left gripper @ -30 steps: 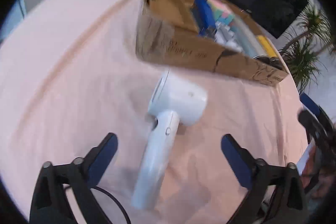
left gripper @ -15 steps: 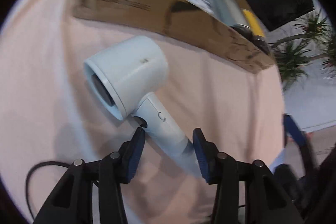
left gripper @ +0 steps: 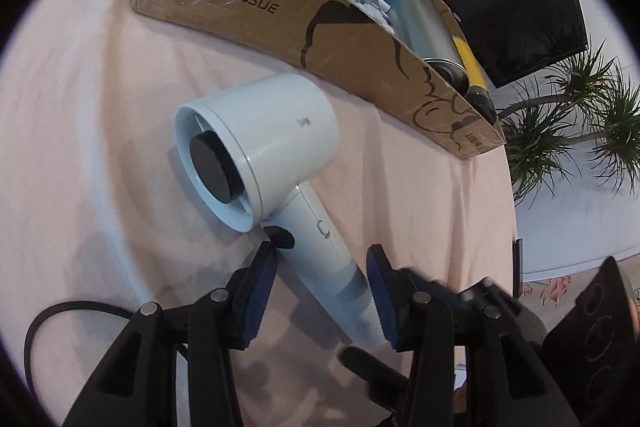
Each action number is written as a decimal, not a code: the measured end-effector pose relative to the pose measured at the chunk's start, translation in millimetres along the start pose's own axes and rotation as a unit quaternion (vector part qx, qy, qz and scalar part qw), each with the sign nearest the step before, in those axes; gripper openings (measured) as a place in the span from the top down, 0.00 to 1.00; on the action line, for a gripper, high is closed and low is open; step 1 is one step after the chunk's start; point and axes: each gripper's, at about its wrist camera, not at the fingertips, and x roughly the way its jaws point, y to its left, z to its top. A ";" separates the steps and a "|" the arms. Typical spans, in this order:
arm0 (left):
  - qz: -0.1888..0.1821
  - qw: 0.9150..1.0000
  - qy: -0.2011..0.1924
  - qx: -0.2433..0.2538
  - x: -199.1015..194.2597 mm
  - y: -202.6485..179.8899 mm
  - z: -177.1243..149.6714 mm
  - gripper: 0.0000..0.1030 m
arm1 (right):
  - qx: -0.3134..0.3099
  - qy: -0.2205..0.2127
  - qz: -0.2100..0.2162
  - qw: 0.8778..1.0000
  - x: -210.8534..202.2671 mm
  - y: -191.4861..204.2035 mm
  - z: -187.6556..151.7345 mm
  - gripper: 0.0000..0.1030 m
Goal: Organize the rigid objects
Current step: 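Lift the hair dryer and lower it into the box's cardboard compartment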
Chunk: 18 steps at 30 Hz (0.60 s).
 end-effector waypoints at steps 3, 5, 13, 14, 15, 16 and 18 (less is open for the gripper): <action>0.009 1.000 -0.005 0.007 -1.9 -2.3 -4.3 0.57 | -0.015 0.025 -0.008 1.000 15.2 12.4 -3.8 0.68; 0.009 1.000 -0.009 0.006 -3.1 -1.8 -6.4 0.60 | -0.004 0.038 0.002 0.999 21.6 15.1 -4.5 0.75; 0.004 0.996 -0.087 0.035 -55.7 -9.8 16.1 0.67 | 0.019 -0.023 -0.011 0.999 5.6 30.5 28.5 0.75; 0.004 0.994 -0.100 0.043 -66.1 -13.5 25.0 0.67 | 0.020 -0.039 -0.011 0.999 0.1 31.3 38.0 0.75; 0.005 0.992 -0.115 0.053 -77.5 -16.7 36.0 0.68 | 0.020 -0.057 -0.012 0.998 -5.0 31.4 51.1 0.75; 0.008 0.989 -0.133 0.066 -91.9 -21.4 54.0 0.68 | 0.016 -0.076 -0.015 0.997 -8.5 32.0 67.9 0.75; 0.014 0.985 -0.152 0.084 -108.2 -26.1 84.4 0.68 | 0.007 -0.105 -0.025 0.994 -9.8 31.1 101.6 0.74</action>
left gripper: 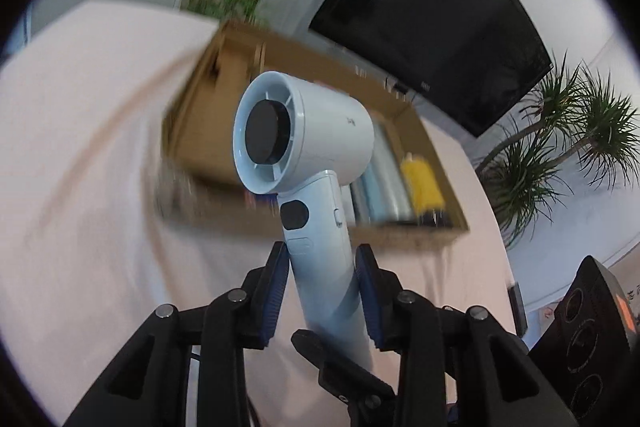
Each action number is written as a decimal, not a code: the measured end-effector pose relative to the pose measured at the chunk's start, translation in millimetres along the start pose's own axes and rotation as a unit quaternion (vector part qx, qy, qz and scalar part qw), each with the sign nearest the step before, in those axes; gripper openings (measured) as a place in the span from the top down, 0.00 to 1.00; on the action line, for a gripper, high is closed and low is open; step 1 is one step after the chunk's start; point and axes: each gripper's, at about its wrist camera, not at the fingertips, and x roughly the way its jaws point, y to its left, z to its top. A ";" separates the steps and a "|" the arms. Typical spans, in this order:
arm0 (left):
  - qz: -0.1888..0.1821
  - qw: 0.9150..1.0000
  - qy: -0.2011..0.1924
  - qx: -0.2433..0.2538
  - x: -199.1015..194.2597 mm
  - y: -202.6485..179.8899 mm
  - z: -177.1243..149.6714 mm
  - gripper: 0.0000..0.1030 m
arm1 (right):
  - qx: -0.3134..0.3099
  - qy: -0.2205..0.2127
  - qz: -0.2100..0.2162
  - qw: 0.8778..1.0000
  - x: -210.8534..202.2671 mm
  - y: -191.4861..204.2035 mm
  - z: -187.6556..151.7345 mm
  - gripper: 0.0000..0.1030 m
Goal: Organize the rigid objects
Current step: 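Lift the hair dryer and lower it into the box's cardboard compartment, then open both grippers and withdraw them from the box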
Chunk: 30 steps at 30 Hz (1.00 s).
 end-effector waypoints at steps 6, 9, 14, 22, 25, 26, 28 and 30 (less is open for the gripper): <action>0.016 1.000 0.016 0.021 29.2 29.4 108.5 0.68 | 0.045 -0.012 0.006 0.999 65.8 -23.8 102.9 0.74; 0.015 0.998 0.057 0.017 65.2 54.4 138.2 0.68 | 0.084 0.024 0.011 0.996 114.3 -40.6 132.1 0.74; -0.015 0.991 0.130 -0.014 124.3 93.2 139.9 0.68 | 0.144 0.099 -0.007 0.985 179.2 -65.4 137.9 0.74; 0.055 0.994 0.070 0.065 79.6 71.3 133.8 0.63 | 0.163 0.094 -0.003 0.982 172.8 -71.1 135.9 0.51; 0.160 0.979 -0.051 0.113 16.9 51.7 110.2 0.23 | 0.138 0.030 -0.043 0.989 124.1 -70.8 123.1 0.16; 0.190 0.969 -0.096 0.124 -3.9 43.8 97.6 0.13 | 0.125 0.013 -0.064 0.990 110.8 -69.4 117.8 0.09; 0.232 0.947 -0.166 0.149 -36.1 27.4 68.2 0.05 | 0.089 -0.018 -0.121 0.988 80.0 -64.6 100.6 0.05; 0.259 0.931 -0.200 0.162 -52.8 10.2 36.2 0.01 | 0.074 -0.023 -0.160 0.984 59.9 -61.3 82.4 0.05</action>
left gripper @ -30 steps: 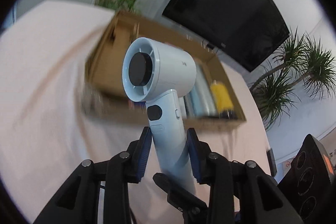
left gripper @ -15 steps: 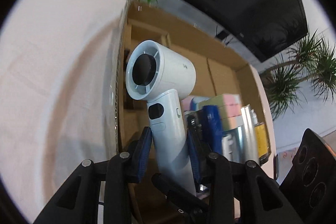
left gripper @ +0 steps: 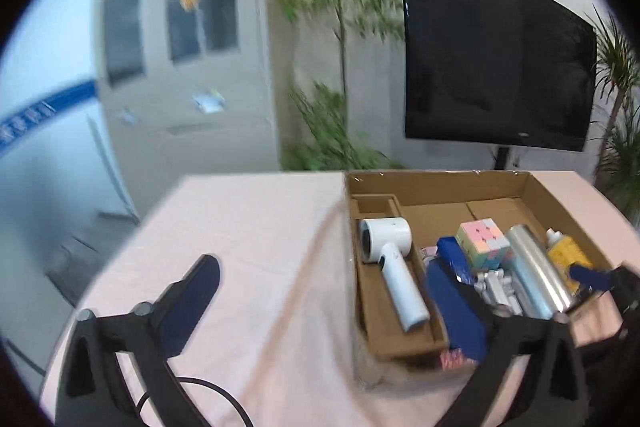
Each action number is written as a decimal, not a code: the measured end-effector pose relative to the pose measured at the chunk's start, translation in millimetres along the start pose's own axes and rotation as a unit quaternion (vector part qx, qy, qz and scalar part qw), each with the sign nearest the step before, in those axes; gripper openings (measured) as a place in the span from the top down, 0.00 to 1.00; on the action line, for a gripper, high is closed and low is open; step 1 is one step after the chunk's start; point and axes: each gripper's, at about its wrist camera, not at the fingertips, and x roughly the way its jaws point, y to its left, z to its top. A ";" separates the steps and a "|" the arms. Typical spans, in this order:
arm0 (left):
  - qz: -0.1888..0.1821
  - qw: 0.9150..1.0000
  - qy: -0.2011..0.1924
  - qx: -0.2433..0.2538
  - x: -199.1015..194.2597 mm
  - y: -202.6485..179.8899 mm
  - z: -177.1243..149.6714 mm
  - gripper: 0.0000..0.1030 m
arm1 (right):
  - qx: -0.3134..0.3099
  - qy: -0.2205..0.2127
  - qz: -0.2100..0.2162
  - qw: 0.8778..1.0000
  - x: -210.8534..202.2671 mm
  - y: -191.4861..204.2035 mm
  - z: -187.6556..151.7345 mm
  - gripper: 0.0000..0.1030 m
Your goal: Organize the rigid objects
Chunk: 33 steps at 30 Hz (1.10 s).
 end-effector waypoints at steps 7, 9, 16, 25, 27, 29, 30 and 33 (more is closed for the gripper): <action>-0.034 0.997 0.035 -0.059 -38.0 -53.6 -53.5 0.01 | 0.036 0.002 -0.052 0.998 -58.5 -58.3 -54.1 0.05; -0.047 0.996 0.041 -0.063 -43.6 -68.3 -57.4 0.01 | 0.040 -0.007 -0.060 0.997 -78.8 -77.1 -67.9 0.03; -0.059 0.996 0.029 -0.052 -64.7 -103.0 -46.3 0.01 | 0.059 -0.027 -0.077 0.995 -134.1 -121.9 -98.2 0.00; -0.054 0.997 0.039 -0.043 -67.0 -131.1 -44.9 0.01 | 0.067 -0.035 -0.071 0.995 -153.9 -140.5 -112.4 0.00; -0.052 0.997 0.045 -0.044 -64.2 -132.3 -45.4 0.01 | 0.065 -0.035 -0.070 0.995 -153.4 -141.6 -111.7 0.00; -0.051 0.997 0.049 -0.043 -60.3 -133.3 -45.7 0.01 | 0.065 -0.035 -0.068 0.995 -152.7 -141.8 -111.2 0.00; -0.051 0.997 0.052 -0.042 -58.3 -133.9 -46.1 0.01 | 0.065 -0.035 -0.067 0.995 -151.6 -141.3 -110.6 0.00; -0.053 0.996 0.059 -0.035 -51.6 -136.2 -48.0 0.01 | 0.064 -0.033 -0.067 0.995 -147.0 -139.7 -109.7 0.00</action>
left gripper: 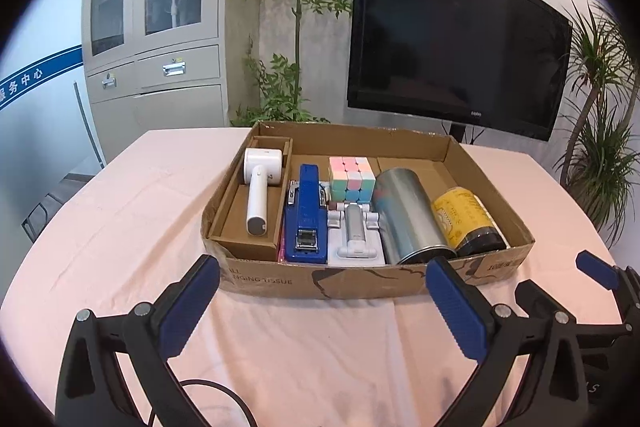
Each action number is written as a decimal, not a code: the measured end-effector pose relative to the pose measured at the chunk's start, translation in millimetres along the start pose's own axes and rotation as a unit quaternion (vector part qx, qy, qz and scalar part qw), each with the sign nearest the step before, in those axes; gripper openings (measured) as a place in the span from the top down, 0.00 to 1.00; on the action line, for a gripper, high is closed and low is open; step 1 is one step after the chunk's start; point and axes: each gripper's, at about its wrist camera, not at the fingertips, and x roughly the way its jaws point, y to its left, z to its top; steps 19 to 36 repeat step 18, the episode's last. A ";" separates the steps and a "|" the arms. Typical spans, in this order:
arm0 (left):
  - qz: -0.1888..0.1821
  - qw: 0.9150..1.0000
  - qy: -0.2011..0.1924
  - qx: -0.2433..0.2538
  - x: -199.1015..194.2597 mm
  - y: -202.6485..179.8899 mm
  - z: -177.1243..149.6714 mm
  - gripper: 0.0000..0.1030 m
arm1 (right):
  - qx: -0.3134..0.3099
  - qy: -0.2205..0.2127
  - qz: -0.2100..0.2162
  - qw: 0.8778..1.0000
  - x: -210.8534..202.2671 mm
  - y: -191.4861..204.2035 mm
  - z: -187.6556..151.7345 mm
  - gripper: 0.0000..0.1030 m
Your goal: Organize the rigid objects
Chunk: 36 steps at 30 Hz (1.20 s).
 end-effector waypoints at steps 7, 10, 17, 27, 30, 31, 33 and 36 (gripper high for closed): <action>-0.001 1.000 0.015 0.008 19.6 3.2 0.5 0.01 | 0.000 0.012 0.003 1.000 18.5 5.7 3.2 0.00; -0.001 1.000 0.023 0.011 28.4 4.0 0.6 0.01 | -0.006 0.016 0.002 1.000 28.4 10.3 5.8 0.00; -0.012 1.000 0.001 0.011 35.3 8.0 8.5 0.01 | -0.008 0.014 0.001 1.000 45.2 18.3 13.1 0.00; -0.017 1.000 0.001 0.005 37.2 11.2 11.0 0.01 | -0.006 0.011 0.004 1.000 46.0 18.4 14.2 0.00; -0.017 1.000 0.001 0.005 37.2 11.2 11.0 0.01 | -0.006 0.011 0.004 1.000 46.0 18.4 14.2 0.00; -0.017 1.000 0.001 0.005 37.2 11.2 11.0 0.01 | -0.006 0.011 0.004 1.000 46.0 18.4 14.2 0.00; -0.017 1.000 0.001 0.005 37.2 11.2 11.0 0.01 | -0.006 0.011 0.004 1.000 46.0 18.4 14.2 0.00; -0.017 1.000 0.001 0.005 37.2 11.2 11.0 0.01 | -0.006 0.011 0.004 1.000 46.0 18.4 14.2 0.00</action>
